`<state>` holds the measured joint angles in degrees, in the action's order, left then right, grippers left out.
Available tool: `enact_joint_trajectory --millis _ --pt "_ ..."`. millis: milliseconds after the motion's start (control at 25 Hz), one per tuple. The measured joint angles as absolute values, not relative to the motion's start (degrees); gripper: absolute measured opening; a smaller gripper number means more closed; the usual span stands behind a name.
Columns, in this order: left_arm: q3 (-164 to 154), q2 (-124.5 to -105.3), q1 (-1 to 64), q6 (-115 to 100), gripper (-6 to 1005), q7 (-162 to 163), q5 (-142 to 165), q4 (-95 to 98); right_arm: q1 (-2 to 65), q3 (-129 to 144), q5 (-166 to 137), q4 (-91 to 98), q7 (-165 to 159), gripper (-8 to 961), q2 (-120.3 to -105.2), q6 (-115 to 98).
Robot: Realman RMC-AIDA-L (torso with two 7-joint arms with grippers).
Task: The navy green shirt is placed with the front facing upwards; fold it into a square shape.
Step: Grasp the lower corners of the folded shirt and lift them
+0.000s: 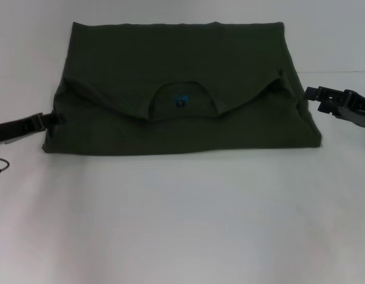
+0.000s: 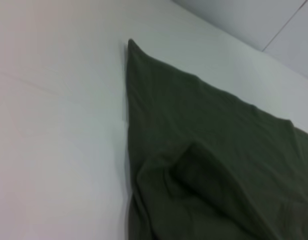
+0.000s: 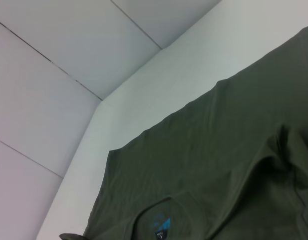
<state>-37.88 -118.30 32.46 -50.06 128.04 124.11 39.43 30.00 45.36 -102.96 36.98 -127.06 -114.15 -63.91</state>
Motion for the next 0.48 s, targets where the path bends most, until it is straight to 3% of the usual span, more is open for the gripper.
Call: enact_joint_trajectory --millis 480 --pt "-38.46 -118.60 32.53 -49.00 607 125.93 124.58 36.89 30.70 45.16 -102.81 36.91 -126.93 735 -114.08 -64.06"
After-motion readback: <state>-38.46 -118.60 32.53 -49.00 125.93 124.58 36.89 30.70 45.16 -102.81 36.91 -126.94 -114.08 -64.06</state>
